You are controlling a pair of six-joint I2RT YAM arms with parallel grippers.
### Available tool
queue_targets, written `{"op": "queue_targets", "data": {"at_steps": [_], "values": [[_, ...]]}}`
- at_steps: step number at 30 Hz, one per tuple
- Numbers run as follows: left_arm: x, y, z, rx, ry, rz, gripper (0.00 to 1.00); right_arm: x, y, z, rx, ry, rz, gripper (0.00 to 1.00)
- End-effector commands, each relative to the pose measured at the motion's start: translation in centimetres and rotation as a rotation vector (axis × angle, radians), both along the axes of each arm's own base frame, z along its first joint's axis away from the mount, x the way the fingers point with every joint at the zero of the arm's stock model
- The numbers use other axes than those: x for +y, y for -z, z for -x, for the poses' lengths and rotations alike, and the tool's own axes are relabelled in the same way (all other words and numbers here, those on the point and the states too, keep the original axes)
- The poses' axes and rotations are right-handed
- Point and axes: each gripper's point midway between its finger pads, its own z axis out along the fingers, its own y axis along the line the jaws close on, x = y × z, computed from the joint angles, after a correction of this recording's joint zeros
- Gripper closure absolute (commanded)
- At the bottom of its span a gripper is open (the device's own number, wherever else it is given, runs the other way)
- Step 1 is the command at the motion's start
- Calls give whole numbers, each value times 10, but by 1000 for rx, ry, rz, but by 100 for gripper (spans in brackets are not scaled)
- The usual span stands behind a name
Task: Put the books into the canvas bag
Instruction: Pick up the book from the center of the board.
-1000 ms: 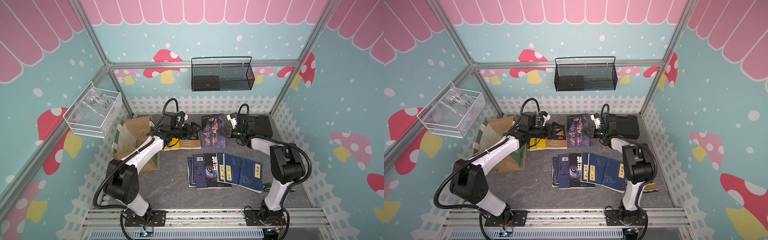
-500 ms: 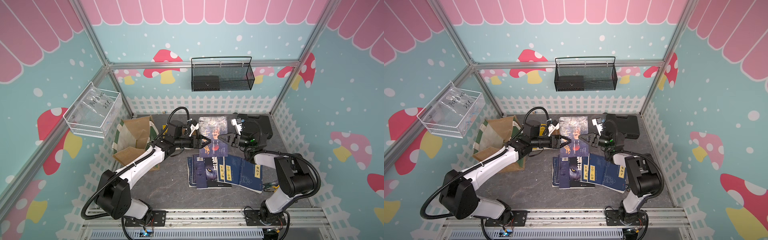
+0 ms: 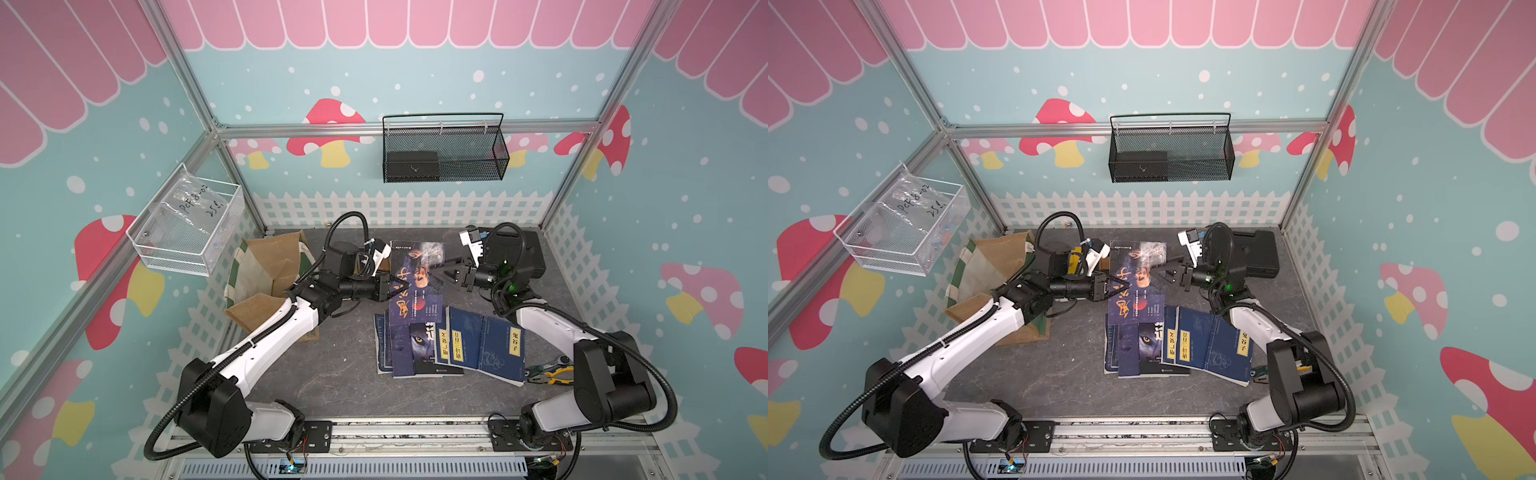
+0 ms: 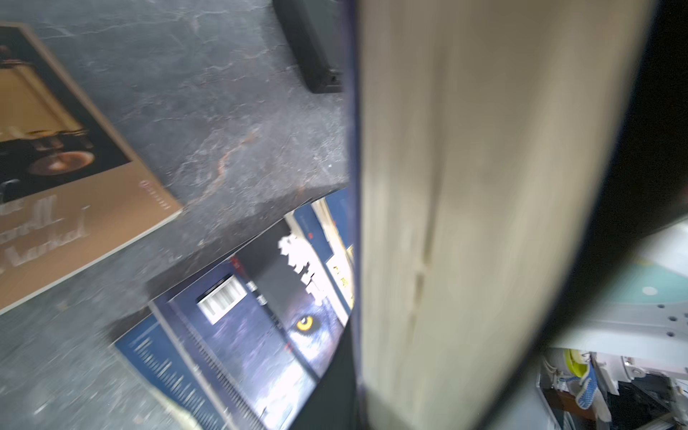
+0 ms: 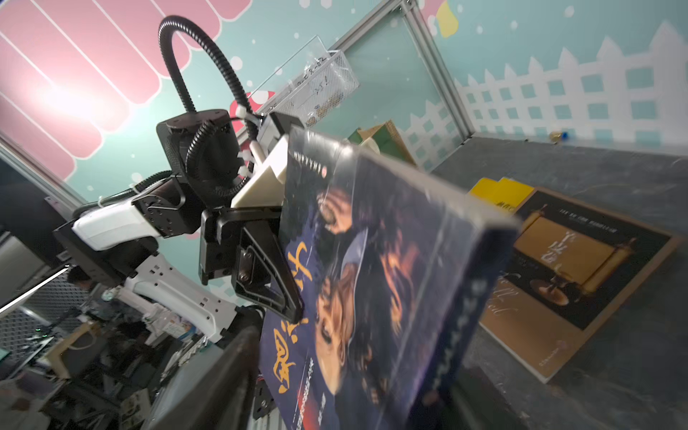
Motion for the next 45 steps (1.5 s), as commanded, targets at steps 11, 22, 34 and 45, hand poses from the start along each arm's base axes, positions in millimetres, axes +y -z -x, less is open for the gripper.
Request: {"op": "queue_targets", "data": {"at_steps": [11, 22, 34, 45], "values": [[26, -11, 68, -66, 323, -163, 100, 1, 21, 0, -128, 38, 378, 0], [25, -7, 76, -80, 404, -160, 100, 48, 14, 66, -212, -216, 412, 4], [48, -4, 39, -70, 198, -264, 70, 59, -9, 70, -248, -203, 428, 100], [151, -29, -27, -29, -425, -581, 10, 28, -46, 24, -231, 98, 459, 100]]}}
